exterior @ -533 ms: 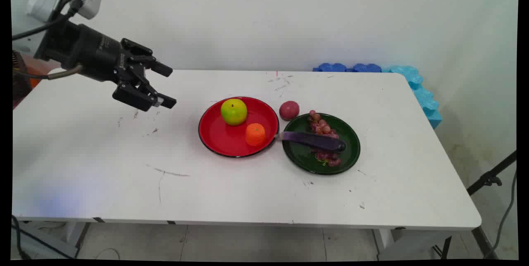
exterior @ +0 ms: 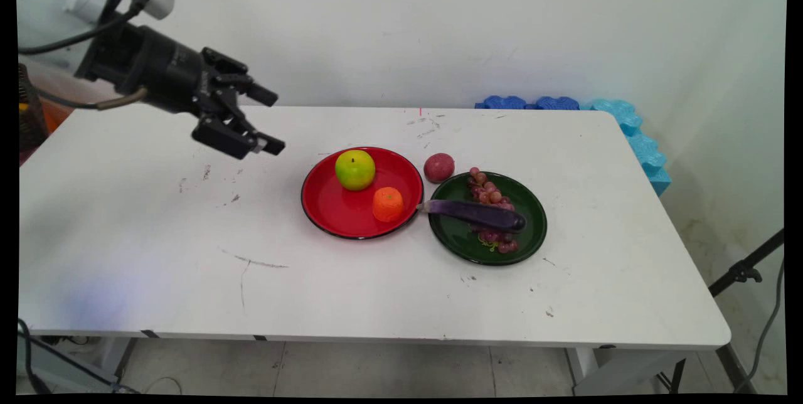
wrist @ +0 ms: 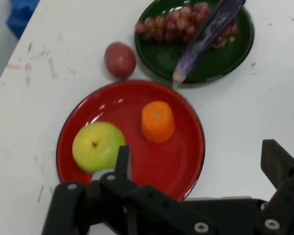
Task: Pick up the eggplant from the green plate
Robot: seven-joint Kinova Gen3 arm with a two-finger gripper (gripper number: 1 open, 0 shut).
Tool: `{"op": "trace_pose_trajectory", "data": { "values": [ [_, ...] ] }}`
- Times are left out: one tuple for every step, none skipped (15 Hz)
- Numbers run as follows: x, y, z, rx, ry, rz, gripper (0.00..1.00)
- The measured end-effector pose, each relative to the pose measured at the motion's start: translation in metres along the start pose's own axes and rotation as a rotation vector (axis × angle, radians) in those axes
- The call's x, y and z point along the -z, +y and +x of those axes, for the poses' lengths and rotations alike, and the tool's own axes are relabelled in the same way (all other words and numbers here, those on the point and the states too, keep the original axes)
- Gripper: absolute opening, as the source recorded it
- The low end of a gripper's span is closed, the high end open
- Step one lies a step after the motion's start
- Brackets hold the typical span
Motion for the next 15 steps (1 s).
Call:
{"op": "trace_pose_trajectory", "data": {
  "values": [
    [-0.004, -0.001, 0.009, -0.009, 0.006, -0.011, 1.0],
    [-0.009, -0.003, 0.019, -0.016, 0.011, -0.023, 1.0],
    [-0.016, -0.005, 0.029, -0.021, 0.015, -0.034, 1.0],
    [-0.023, -0.006, 0.038, -0.026, 0.018, -0.045, 1.0],
    [-0.03, -0.007, 0.047, -0.033, 0.02, -0.056, 1.0],
    [-0.04, -0.009, 0.058, -0.044, 0.022, -0.068, 1.0],
    [-0.051, -0.011, 0.068, -0.058, 0.022, -0.082, 1.0],
    [-0.058, -0.012, 0.073, -0.066, 0.022, -0.09, 1.0],
    [-0.069, -0.013, 0.081, -0.079, 0.019, -0.101, 1.0],
    [-0.081, -0.015, 0.088, -0.092, 0.016, -0.111, 1.0],
    [-0.09, -0.015, 0.093, -0.103, 0.013, -0.119, 1.0],
    [-0.105, -0.015, 0.099, -0.122, 0.007, -0.133, 1.0],
    [-0.119, -0.014, 0.103, -0.139, 0.0, -0.147, 1.0],
    [-0.136, -0.012, 0.108, -0.16, -0.007, -0.165, 1.0],
    [-0.154, -0.009, 0.112, -0.182, -0.014, -0.183, 1.0]
  ]
}}
